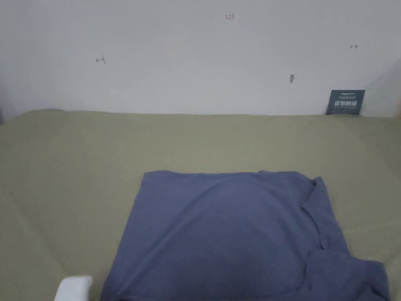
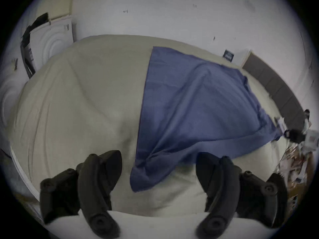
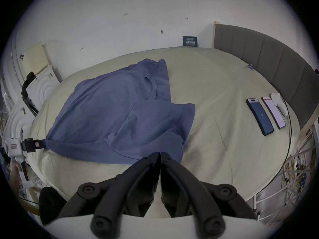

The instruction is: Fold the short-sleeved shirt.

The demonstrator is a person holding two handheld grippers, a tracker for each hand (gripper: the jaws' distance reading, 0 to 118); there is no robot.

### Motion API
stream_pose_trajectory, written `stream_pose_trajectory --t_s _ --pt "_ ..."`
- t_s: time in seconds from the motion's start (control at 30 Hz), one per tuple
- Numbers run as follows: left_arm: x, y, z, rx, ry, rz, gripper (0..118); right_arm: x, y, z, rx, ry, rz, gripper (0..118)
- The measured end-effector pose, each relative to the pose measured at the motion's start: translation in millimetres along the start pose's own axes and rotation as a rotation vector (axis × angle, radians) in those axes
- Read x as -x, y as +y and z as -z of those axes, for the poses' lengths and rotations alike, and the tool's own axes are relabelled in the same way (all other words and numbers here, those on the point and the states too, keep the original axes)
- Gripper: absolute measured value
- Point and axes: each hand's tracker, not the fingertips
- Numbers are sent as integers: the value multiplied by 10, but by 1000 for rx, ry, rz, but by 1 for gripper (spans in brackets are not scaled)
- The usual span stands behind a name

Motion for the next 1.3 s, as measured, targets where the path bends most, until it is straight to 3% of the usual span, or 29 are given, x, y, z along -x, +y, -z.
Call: stream_pose_trajectory --t_s 0.03,0.07,0.1,0.13,0.17,0.2,0.23,0.27,0.4,0.5,0.6,0.77,1.03,1.3 --pt "-1 -16 56 10 17 12 57 -13 5 12 3 -5 -3 7" --pt "0 -35 81 -14 30 12 42 -27 12 17 5 -10 -5 7" --pt "-7 -35 81 -39 72 23 35 -46 23 31 8 -16 -6 7" --pt "19 -44 45 -57 53 11 15 -73 39 57 10 -26 -7 15" --pt "57 -45 4 -83 -7 -23 9 -106 55 96 14 -36 -6 38" --pt "84 -45 -14 -89 -42 -42 9 -147 69 137 18 -41 -5 70" --pt "96 -22 -12 -77 -29 -41 9 -181 94 190 24 -42 2 113" --pt "101 -20 -22 -71 -33 -39 8 -207 117 268 52 -53 3 116" --pt "82 -10 -59 -77 -38 -44 8 -204 193 391 69 1 8 106" --pt "34 19 -130 -88 -49 -61 8 -226 1 570 117 -8 -58 101" --pt "15 19 -182 -93 -51 -58 8 -171 -14 601 117 -6 -111 16" --pt "-16 53 -167 -112 -50 -45 8 84 9 393 2 -55 -240 13" --pt "30 471 -236 -183 -82 -87 8 98 525 213 -139 -26 -224 13" --pt "-39 1411 88 -146 -65 -64 8 163 1207 717 -142 -11 -226 13"
